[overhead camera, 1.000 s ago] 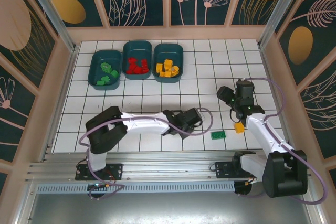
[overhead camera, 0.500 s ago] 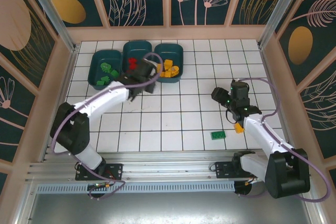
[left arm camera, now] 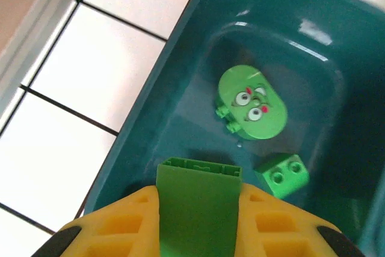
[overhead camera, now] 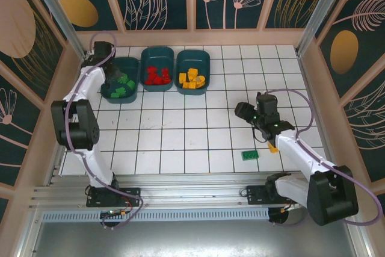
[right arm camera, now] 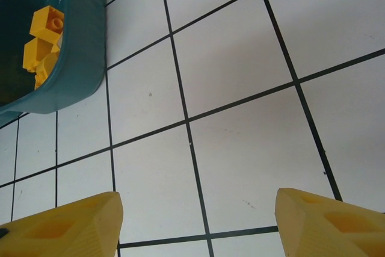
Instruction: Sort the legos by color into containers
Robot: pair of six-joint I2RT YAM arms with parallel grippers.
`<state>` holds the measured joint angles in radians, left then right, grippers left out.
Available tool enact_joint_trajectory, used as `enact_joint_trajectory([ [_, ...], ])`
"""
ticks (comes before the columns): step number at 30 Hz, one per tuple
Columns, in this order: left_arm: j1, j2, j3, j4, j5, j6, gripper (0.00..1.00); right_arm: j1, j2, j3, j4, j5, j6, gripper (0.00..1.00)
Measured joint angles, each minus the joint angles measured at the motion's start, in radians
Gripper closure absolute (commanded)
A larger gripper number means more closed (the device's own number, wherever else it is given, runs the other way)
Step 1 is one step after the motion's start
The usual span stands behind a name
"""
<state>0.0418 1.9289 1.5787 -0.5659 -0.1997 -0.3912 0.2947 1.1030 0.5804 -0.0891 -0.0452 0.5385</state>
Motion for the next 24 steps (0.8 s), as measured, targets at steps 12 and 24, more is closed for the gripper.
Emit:
enact_joint_trajectory([
  [12, 0.006, 0.039, -0.017, -0.005, 0.056, -0.094, 0.18, 0.010, -0.070, 0.026, -0.275, 0.172, 0.179, 0.28],
  [24, 0.006, -0.542, -0.615, 0.333, 0.342, -0.253, 0.03, 0.061, -0.097, 0.167, -0.671, 0.280, 0.461, 0.26],
])
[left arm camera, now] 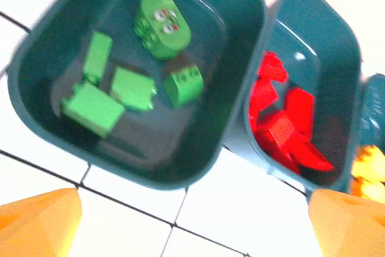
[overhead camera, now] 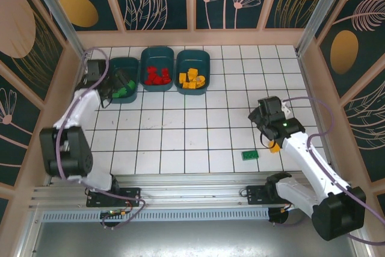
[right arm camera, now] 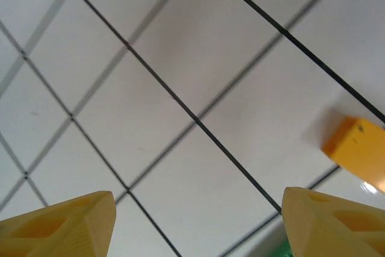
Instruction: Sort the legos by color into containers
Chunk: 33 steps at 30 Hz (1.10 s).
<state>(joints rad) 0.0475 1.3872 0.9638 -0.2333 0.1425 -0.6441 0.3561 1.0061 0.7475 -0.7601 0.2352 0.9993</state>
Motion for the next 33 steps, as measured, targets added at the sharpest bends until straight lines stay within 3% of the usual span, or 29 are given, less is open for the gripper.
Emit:
enact_joint_trajectory([
  [9, -0.003, -0.200, -0.296, 0.108, 0.214, -0.084, 0.02, 0.053, 0.076, -0.056, -0.094, -0.086, 0.177, 0.26],
  [20, -0.005, -0.438, -0.336, 0.131, 0.378, -0.121, 0.01, 0.068, 0.097, -0.203, -0.016, -0.217, 0.294, 0.29],
  [25, -0.005, -0.503, -0.347, 0.112, 0.402, -0.126, 0.01, 0.069, 0.153, -0.224, 0.064, -0.245, 0.297, 0.46],
  [30, -0.005, -0.562, -0.367, 0.077, 0.403, -0.129, 0.01, 0.069, 0.150, -0.233, 0.050, -0.245, 0.288, 0.74],
  [33, -0.005, -0.583, -0.377, 0.053, 0.394, -0.133, 0.01, 0.069, 0.126, -0.235, 0.051, -0.246, 0.274, 0.81],
])
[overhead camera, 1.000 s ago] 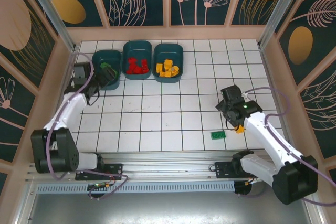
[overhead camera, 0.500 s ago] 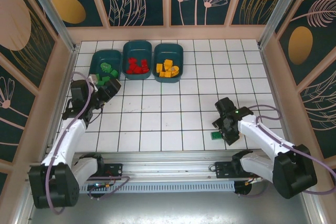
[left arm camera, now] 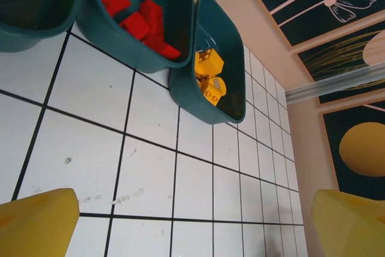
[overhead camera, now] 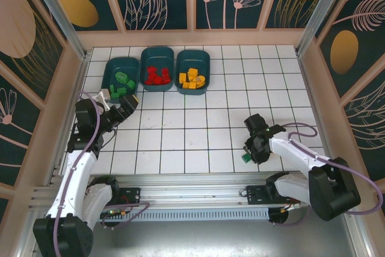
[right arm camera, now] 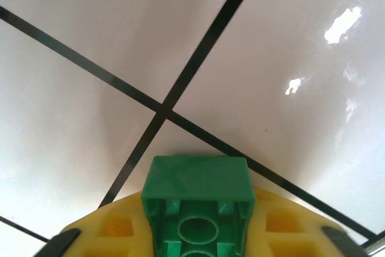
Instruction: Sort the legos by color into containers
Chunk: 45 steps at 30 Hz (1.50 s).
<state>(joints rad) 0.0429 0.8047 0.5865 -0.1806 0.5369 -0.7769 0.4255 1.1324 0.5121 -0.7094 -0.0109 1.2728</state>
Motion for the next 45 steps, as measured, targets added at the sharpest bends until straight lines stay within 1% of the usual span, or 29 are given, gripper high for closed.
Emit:
enact_joint_trajectory([
  [3, 0.000, -0.017, -0.017, -0.019, -0.044, -0.021, 0.02, 0.016, -0.009, 0.001, 0.076, -0.012, -0.017, 0.82],
  [6, 0.000, -0.011, -0.034, -0.048, -0.124, -0.056, 0.01, 0.060, 0.002, 0.039, 0.155, -0.011, -0.029, 0.83],
  [8, 0.000, 0.006, -0.047, -0.074, -0.185, -0.080, 0.01, 0.116, 0.055, 0.104, 0.214, 0.003, -0.046, 0.82],
  [10, 0.000, 0.021, -0.067, -0.099, -0.239, -0.107, 0.01, 0.188, 0.145, 0.198, 0.296, 0.017, -0.079, 0.82],
  [13, 0.000, 0.015, -0.106, -0.150, -0.311, -0.148, 0.02, 0.288, 0.344, 0.404, 0.413, 0.026, -0.159, 0.82],
  [15, 0.000, -0.013, -0.133, -0.184, -0.360, -0.178, 0.02, 0.346, 0.499, 0.584, 0.477, 0.027, -0.237, 0.82],
  [17, 0.000, -0.069, -0.170, -0.210, -0.406, -0.214, 0.02, 0.400, 0.653, 0.782, 0.528, 0.025, -0.329, 0.82],
  [20, 0.000, -0.158, -0.237, -0.228, -0.439, -0.262, 0.02, 0.452, 0.827, 1.028, 0.577, -0.013, -0.451, 0.81],
  [24, 0.000, -0.246, -0.337, -0.240, -0.425, -0.310, 0.01, 0.474, 1.026, 1.329, 0.573, -0.084, -0.584, 0.80],
  [28, -0.001, -0.309, -0.412, -0.223, -0.367, -0.328, 0.02, 0.470, 1.197, 1.591, 0.541, -0.138, -0.688, 0.79],
  [32, -0.004, -0.345, -0.430, -0.172, -0.295, -0.332, 0.02, 0.468, 1.359, 1.840, 0.486, -0.187, -0.755, 0.79],
  [34, -0.004, -0.341, -0.430, -0.159, -0.270, -0.328, 0.02, 0.468, 1.417, 1.912, 0.472, -0.211, -0.771, 0.79],
  [36, -0.004, -0.327, -0.430, -0.145, -0.248, -0.324, 0.02, 0.468, 1.455, 1.945, 0.473, -0.231, -0.777, 0.79],
  [41, -0.004, -0.251, -0.430, -0.111, -0.183, -0.289, 0.01, 0.466, 1.516, 1.959, 0.479, -0.266, -0.778, 0.80],
  [45, -0.004, -0.222, -0.420, -0.095, -0.149, -0.265, 0.02, 0.465, 1.557, 1.989, 0.492, -0.277, -0.777, 0.80],
])
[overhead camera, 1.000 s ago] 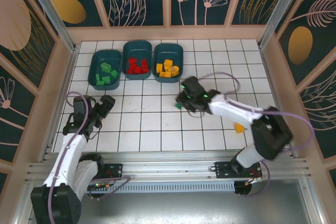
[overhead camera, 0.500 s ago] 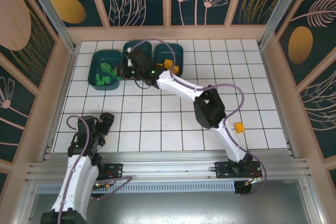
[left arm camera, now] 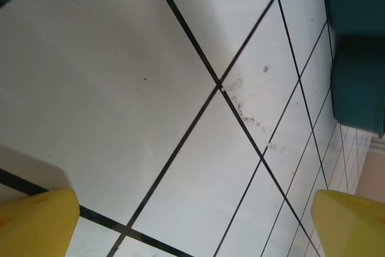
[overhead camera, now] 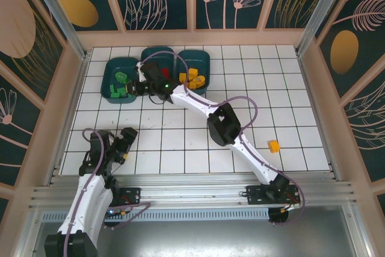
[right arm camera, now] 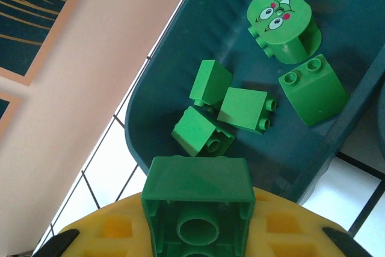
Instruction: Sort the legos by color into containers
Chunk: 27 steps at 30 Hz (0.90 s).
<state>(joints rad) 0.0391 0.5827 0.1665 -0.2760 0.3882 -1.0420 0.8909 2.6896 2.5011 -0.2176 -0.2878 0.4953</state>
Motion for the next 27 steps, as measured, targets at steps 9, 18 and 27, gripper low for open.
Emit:
enact_joint_trajectory([
  [9, 0.000, 0.004, 0.013, 0.048, 0.056, 0.017, 0.01, -0.001, 0.030, 0.017, 0.076, -0.020, 0.023, 0.80],
  [18, 0.000, 0.016, 0.017, 0.068, 0.084, 0.036, 0.01, -0.009, 0.055, 0.035, 0.177, -0.020, 0.070, 0.45],
  [27, 0.000, 0.055, 0.043, 0.100, 0.126, 0.058, 0.01, -0.014, 0.095, 0.084, 0.157, 0.025, 0.009, 0.23],
])
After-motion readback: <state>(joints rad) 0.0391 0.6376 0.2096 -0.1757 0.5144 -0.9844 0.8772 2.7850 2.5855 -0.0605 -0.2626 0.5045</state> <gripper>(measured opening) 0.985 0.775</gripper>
